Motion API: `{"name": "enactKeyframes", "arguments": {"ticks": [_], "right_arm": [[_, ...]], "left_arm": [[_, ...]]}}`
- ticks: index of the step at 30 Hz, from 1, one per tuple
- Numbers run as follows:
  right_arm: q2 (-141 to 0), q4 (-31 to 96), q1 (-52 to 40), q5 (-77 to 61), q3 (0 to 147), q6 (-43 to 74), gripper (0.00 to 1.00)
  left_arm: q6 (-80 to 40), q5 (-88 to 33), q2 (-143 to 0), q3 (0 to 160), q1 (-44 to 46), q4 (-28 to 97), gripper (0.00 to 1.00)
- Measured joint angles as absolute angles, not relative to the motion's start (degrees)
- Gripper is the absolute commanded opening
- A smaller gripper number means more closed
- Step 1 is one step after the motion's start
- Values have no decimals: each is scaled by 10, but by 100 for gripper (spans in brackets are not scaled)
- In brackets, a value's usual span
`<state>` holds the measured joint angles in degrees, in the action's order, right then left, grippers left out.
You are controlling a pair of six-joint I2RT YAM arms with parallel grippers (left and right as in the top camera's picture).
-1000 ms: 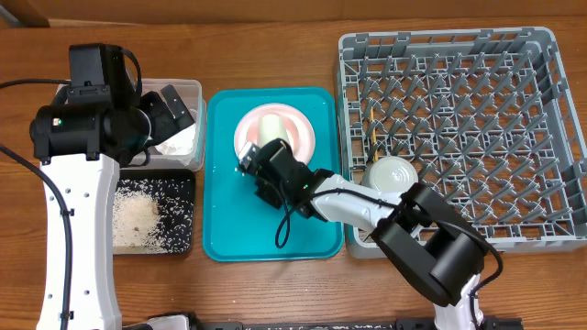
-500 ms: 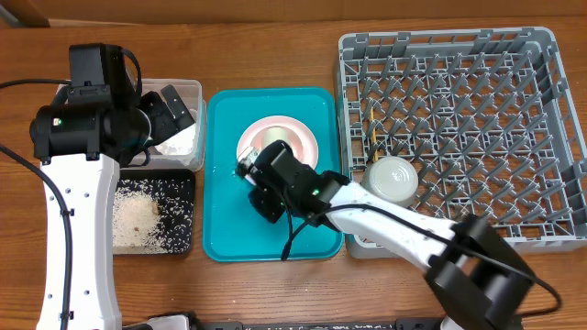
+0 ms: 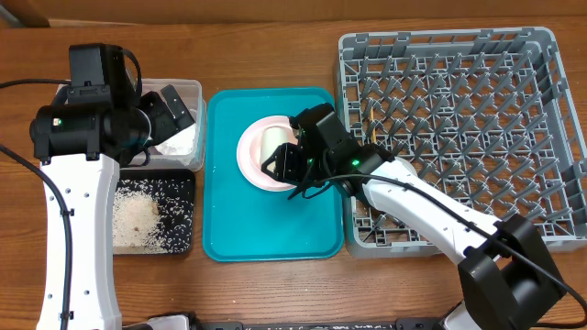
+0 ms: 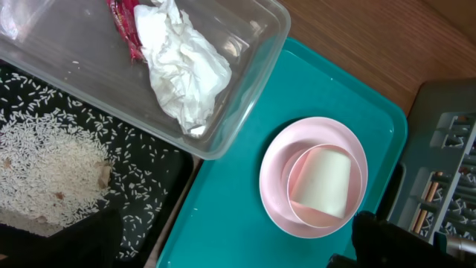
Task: Sort waste into correct bins and load items into the dishwasher
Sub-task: 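Close the right gripper around the white paper cup, then lift the cup off the pink plate with the right gripper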
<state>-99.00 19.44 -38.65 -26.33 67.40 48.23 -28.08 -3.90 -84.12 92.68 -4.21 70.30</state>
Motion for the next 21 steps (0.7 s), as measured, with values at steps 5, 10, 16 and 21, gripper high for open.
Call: {"name": "enactKeyframes", "arguments": {"ticks": [5,10,16,21], "right_arm": [[-992,190,-395,-275,674,578,54],[-1018,168,-403,-232,674,630,54],[-1030,163,-404,-132,674,652,54],[-1030,157,-406,-76,674,658,54]], "left_arm": [[-281,-39,-841,927,-42,703,100],[-281,-39,-841,927,-42,703,100],[-281,-39,-841,927,-42,703,100],[-281,-39,-841,927,-42,703,100]]}}
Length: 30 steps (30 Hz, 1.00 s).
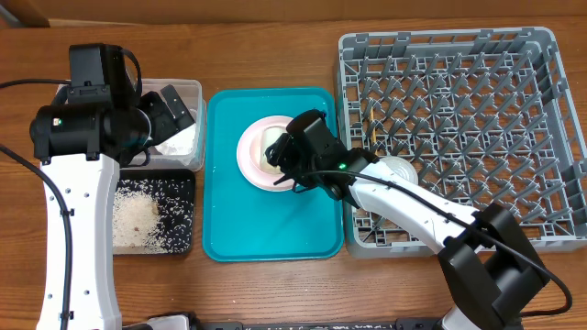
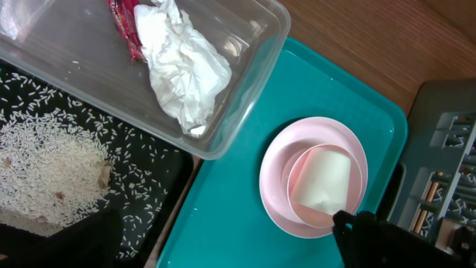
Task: Sort waste into correct bins and load items into the dishwasher
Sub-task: 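Lift the cup off the pink plate with the right gripper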
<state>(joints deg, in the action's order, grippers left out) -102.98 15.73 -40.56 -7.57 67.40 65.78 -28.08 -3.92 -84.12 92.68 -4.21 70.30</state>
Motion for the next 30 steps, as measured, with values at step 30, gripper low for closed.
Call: {"name": "enactKeyframes", "arguments": {"ticks": [30], "right_arm": [[-1037,38,-430,24,650,482,56]], "left_arm": [[-281,-39,-841,927,-42,703,100]]}}
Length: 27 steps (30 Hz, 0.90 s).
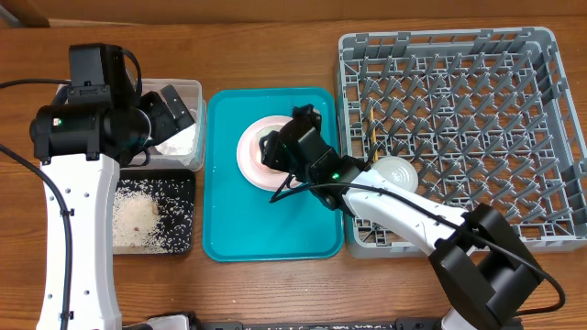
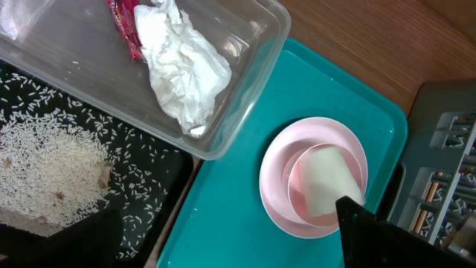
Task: Sort waste into correct bins and load items into the dishwasher
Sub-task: 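Lift the cup off the pink plate with the right gripper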
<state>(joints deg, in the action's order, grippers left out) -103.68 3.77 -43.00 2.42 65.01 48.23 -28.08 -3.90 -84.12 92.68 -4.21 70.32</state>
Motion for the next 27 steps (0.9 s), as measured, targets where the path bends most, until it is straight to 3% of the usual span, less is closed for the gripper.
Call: {"name": "enactKeyframes", "arguments": {"ticks": [6,13,27], "right_arm": [[-1037,34,-429,32,650,381,59],[-1037,93,-428,33,650,358,59],[-1037,101,-428,22,647,528,41]], "left_arm": [[-281,-39,-841,927,-42,703,100],[-281,-39,-841,927,-41,703,100],[-281,-39,-841,927,-41,703,100]]}}
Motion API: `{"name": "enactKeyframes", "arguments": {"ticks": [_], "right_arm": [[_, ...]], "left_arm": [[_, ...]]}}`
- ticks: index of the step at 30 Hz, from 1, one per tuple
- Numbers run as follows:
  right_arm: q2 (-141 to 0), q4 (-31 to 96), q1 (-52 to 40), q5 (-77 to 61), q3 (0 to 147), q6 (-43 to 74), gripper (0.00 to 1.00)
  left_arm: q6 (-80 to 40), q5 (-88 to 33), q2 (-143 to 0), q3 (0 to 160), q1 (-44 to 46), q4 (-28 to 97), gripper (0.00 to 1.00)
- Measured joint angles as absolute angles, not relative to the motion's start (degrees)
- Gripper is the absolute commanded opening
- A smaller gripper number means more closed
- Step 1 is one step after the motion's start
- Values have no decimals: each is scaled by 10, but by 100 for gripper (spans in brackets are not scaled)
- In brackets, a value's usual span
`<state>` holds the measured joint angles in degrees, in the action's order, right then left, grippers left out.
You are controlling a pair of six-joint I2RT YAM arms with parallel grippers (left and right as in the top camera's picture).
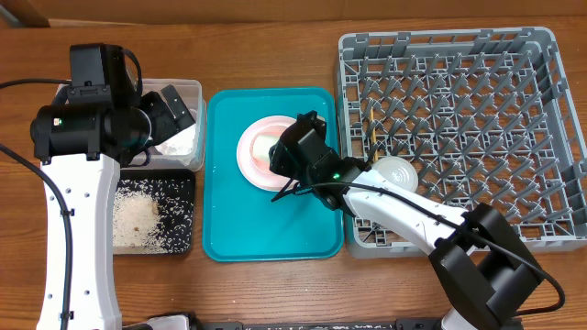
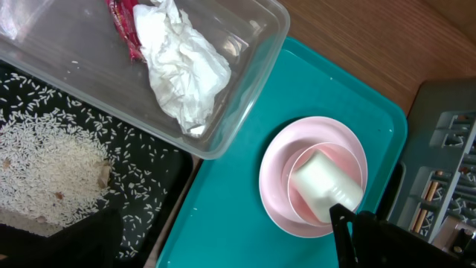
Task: Sort waste into correct bins and load items into the dishwasher
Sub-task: 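Lift the cup off the pink plate with the right gripper, then carry the cup right over the dish rack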
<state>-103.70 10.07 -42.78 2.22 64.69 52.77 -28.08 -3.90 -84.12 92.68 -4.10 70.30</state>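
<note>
A white cup (image 2: 321,186) lies tilted inside a pink bowl (image 2: 349,160) that rests on a pink plate (image 2: 279,179) on the teal tray (image 1: 229,211). My right gripper (image 1: 282,154) is down over the bowl and shut on the cup's lower right end. One of its black fingers (image 2: 343,216) shows at the cup in the left wrist view. In the overhead view the arm hides most of the cup. My left gripper (image 1: 172,112) hangs open over the clear bin (image 2: 74,59), holding nothing.
The clear bin holds a crumpled tissue (image 2: 186,74) and a red wrapper (image 2: 126,26). A black bin (image 1: 151,215) with rice sits below it. The grey dish rack (image 1: 459,55) stands right of the tray, with a round clear item (image 1: 396,171) at its left edge.
The cup lay flat in the bowl with the right gripper's finger across its lower end. Now the cup is tilted and the finger grips that end. The left arm has not moved.
My right gripper was first at the plate's lower right edge, with the cup lying on its side in the bowl. Then its fingertip was at the bowl's rim, then over the cup's end. Now it is shut on the tilted cup. The left arm stayed over the clear bin.
</note>
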Motion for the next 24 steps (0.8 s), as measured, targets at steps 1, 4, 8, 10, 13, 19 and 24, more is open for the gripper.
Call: {"name": "enactKeyframes", "arguments": {"ticks": [1,4,8,10,13,19,24], "right_arm": [[-1037,98,-428,19,646,535,40],[-1043,94,-428,15,646,548,35],[-1060,85,-428,6,645,553,27],[-1063,79,-428,3,644,553,24],[-1064,69,-428,2,644,552,23],[-1064,57,-428,0,644,537,23],[-1063,56,-428,-1,644,528,8]], "left_arm": [[-281,-39,-841,927,-41,703,100],[-281,-39,-841,927,-41,703,100],[-281,-39,-841,927,-41,703,100],[-281,-39,-841,927,-41,703,100],[-281,-39,-841,927,-41,703,100],[-281,-39,-841,927,-41,703,100],[-281,-39,-841,927,-41,703,100]]}}
